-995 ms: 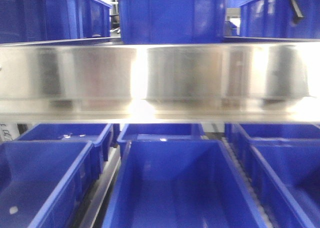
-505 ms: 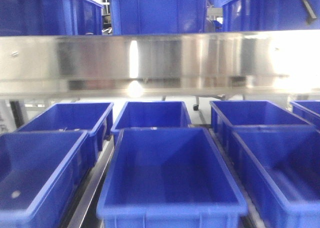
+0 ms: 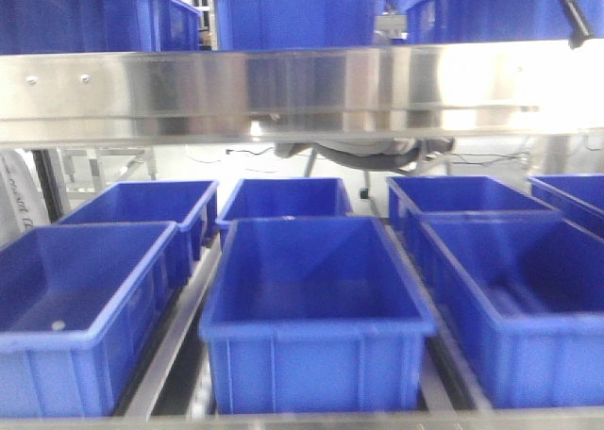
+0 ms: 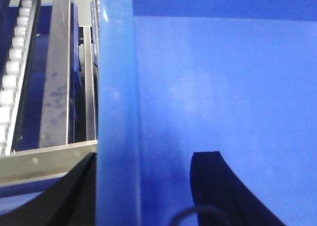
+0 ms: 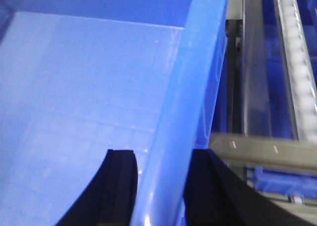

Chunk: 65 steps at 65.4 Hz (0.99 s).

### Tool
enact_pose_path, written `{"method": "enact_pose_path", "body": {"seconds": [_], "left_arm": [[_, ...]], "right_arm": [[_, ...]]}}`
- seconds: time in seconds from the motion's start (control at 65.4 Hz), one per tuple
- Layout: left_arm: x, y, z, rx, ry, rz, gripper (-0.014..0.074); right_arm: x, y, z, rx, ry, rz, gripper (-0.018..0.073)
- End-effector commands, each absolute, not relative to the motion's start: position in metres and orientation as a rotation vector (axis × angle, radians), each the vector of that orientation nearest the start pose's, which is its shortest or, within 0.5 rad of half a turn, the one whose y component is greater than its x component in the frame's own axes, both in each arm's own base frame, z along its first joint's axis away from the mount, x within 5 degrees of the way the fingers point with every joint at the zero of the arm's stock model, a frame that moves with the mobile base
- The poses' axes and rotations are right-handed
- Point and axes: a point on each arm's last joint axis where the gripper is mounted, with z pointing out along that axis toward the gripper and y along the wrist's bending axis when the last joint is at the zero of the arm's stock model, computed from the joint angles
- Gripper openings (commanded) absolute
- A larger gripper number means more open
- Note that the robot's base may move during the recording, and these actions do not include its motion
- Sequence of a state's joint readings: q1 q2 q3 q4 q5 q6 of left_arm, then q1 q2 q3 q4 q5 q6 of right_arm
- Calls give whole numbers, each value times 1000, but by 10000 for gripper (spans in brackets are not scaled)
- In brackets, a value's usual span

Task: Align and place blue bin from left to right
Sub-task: 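Back the base away from the rack holding the bin in both grippers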

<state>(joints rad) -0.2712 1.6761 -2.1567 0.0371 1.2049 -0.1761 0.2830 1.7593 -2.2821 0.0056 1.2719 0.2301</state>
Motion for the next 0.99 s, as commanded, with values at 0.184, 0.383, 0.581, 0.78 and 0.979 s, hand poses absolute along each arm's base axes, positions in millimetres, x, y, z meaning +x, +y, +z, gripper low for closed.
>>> {"method": "enact_pose_path", "body": {"seconds": [0.184, 0.383, 0.581, 0.78, 0.979], "left_arm": [[311, -100, 521, 178, 2105, -337, -111], [311, -100, 521, 178, 2105, -337, -111], [311, -100, 521, 178, 2105, -337, -111], [311, -100, 521, 178, 2105, -337, -111], [311, -100, 521, 178, 2105, -337, -111]], "right_arm": [[345, 97, 512, -26, 2116, 289, -70], [345, 97, 512, -26, 2116, 289, -70], [345, 97, 512, -26, 2116, 289, -70], [345, 97, 512, -26, 2116, 289, -70], [345, 97, 512, -26, 2116, 289, -70]]}}
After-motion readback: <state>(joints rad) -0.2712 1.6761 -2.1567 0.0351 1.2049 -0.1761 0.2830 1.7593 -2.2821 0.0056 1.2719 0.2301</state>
